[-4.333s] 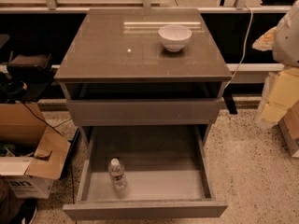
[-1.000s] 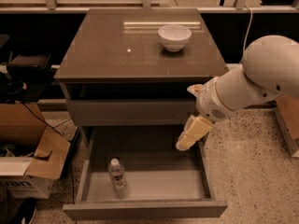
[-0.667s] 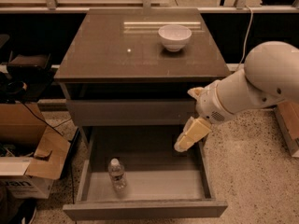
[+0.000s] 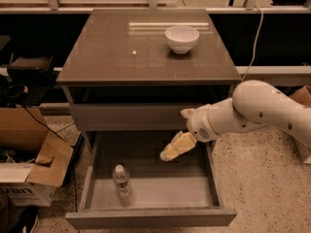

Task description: Pick water bottle from middle drawer and place on counter

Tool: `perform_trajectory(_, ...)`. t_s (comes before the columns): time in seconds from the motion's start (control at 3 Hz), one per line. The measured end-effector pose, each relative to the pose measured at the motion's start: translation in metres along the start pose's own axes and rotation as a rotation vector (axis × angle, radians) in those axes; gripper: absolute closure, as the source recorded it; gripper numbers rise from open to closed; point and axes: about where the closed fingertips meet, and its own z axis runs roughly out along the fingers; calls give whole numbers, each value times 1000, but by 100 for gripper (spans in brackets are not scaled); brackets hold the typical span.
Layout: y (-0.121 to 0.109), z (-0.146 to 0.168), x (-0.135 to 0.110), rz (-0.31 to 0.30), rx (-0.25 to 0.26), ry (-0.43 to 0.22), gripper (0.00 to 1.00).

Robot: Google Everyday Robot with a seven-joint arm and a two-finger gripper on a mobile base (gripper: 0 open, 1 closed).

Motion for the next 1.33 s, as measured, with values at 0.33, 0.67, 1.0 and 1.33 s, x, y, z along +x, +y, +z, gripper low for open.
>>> perform_trajectory(0.33,0,0,0,0,0,0,0)
perform_trajectory(0.67,-6,32,-14,-90,28,-17,0)
perform_trajectory(1.0,-12,70,-13,-167,23,-32,0)
perform_trajectory(1.33,-17,106,4,-212,9,-2,0)
